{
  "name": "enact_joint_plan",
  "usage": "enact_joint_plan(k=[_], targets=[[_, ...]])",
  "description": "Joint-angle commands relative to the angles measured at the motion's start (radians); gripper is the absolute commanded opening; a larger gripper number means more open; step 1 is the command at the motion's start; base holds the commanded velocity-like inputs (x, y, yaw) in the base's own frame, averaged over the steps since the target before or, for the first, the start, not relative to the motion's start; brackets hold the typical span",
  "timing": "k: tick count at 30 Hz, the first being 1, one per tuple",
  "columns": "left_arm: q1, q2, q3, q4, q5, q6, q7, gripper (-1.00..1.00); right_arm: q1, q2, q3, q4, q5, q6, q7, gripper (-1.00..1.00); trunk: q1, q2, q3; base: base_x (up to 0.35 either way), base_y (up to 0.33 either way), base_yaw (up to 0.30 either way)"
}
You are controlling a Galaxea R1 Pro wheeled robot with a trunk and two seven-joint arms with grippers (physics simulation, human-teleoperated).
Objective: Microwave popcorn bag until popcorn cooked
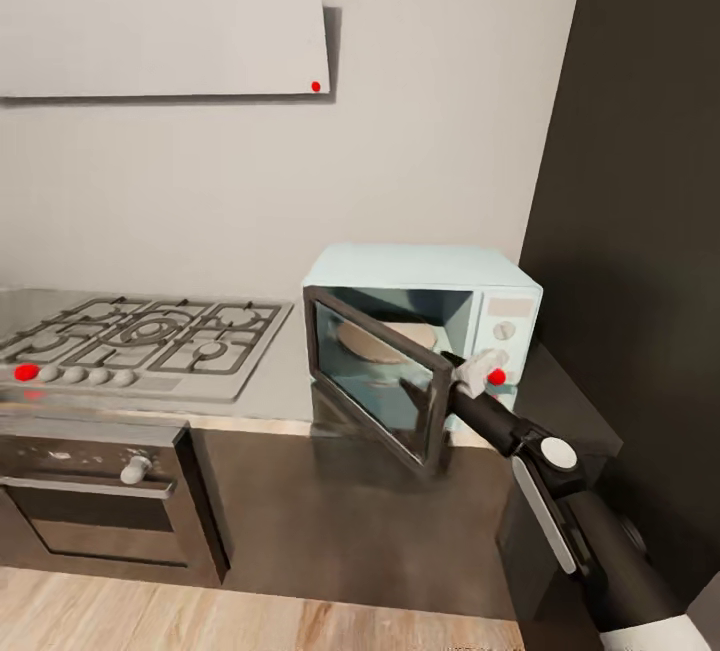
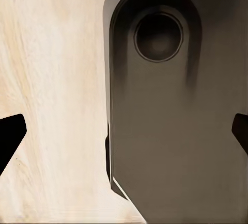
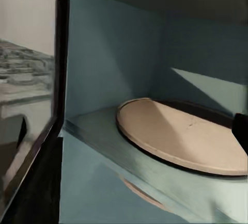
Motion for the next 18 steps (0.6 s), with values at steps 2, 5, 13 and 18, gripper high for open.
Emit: enact_joint_plan(k=[2, 5, 13, 18], targets=[[0.0, 0.0, 0.0, -0.002, 0.0, -0.001, 0.001, 1.0, -0.001, 0.0, -0.005, -0.001, -0.064, -0.004, 0.002, 1.0, -0.001, -0.001, -0.002, -0.325, 0.0, 0.221], [0.0, -0.001, 0.001, -0.002, 0.0, -0.001, 0.001, 1.0, -0.001, 0.0, -0.008, -0.001, -0.095, -0.011, 0.001, 1.0, -0.001, -0.001, -0.005, -0.327, 0.0, 0.221], [0.0, -0.001, 0.001, -0.002, 0.0, -0.001, 0.001, 1.0, -0.001, 0.0, -0.008, -0.001, -0.102, -0.013, 0.0, 1.0, -0.001, -0.001, -0.012, -0.112, 0.0, 0.221], [0.0, 0.0, 0.001, -0.002, 0.0, -0.001, 0.001, 1.0, -0.001, 0.0, -0.008, -0.001, -0.102, -0.013, -0.032, 1.0, -0.001, -0.001, -0.017, -0.002, 0.0, 0.221]])
